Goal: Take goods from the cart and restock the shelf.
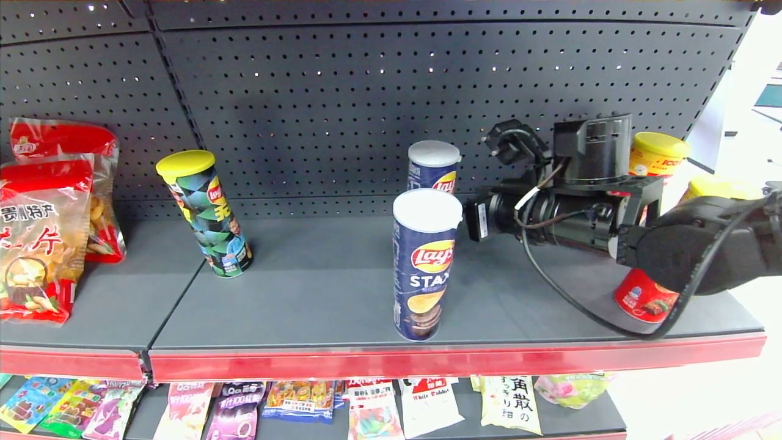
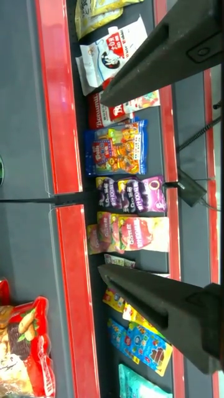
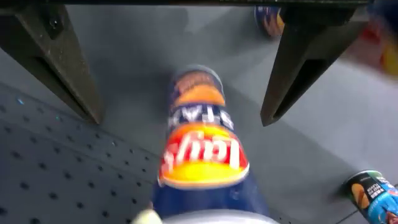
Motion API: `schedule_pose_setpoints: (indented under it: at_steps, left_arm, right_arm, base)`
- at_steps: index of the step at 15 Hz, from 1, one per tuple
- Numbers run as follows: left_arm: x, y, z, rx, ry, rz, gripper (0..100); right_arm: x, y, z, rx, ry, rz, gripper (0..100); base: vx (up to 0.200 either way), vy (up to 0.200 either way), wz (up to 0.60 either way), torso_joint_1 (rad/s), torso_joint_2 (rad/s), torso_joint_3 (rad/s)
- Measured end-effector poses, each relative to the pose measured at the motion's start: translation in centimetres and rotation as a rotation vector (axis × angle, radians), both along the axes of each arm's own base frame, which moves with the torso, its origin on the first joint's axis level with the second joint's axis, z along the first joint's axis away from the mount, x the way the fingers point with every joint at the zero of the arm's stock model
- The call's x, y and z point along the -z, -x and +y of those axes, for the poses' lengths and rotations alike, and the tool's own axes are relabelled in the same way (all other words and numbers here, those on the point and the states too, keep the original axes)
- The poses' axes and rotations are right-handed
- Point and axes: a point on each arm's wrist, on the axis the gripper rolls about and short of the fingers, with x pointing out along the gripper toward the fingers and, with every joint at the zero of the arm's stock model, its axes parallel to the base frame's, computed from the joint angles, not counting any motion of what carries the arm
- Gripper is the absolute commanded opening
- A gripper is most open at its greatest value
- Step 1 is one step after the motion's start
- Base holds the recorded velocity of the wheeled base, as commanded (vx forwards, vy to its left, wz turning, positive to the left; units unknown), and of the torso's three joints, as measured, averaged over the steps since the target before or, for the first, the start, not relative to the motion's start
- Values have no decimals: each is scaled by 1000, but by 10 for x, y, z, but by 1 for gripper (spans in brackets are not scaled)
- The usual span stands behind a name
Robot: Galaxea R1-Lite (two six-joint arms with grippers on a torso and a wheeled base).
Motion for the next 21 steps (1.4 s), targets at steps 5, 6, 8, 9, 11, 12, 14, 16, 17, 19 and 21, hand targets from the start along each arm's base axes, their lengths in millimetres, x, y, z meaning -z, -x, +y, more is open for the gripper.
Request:
schedule_pose_setpoints:
  at_steps: [5,6,8,9,11,12,14,16,17,19,21]
  left_arm:
    - [0,0,0,0,0,3,100]
    - [0,0,0,1,-1,4,100]
    - [0,-1,0,0,0,7,100]
    - [0,-1,0,2,0,8,100]
    - [0,-1,0,5,0,13,100]
    - [0,-1,0,14,1,14,100]
    - [0,-2,0,39,4,17,100]
    - [-1,-3,1,49,4,28,100]
    - [-1,-4,0,52,3,38,100]
    - [-1,-5,0,54,3,51,100]
    - [-1,-5,0,56,3,59,100]
  right_arm:
    - [3,14,-28,114,29,16,100]
    - [5,19,-32,130,36,26,100]
    - [11,32,-39,149,52,47,100]
    - [14,40,-43,155,60,58,100]
    - [21,59,-53,161,77,79,100]
    - [23,69,-56,158,85,87,100]
    - [27,90,-64,161,98,91,100]
    - [24,111,-73,156,92,70,100]
    - [25,123,-79,148,90,66,100]
    - [34,147,-94,143,93,74,100]
    - [41,165,-109,172,91,70,100]
  base:
    - [0,0,0,0,0,0]
    - [0,0,0,0,0,0]
    - [0,0,0,0,0,0]
    - [0,0,0,0,0,0]
    - [0,0,0,0,0,0]
    - [0,0,0,0,0,0]
    - [0,0,0,0,0,0]
    - [0,0,0,0,0,0]
    - [0,0,0,0,0,0]
    - [0,0,0,0,0,0]
    - [0,0,0,0,0,0]
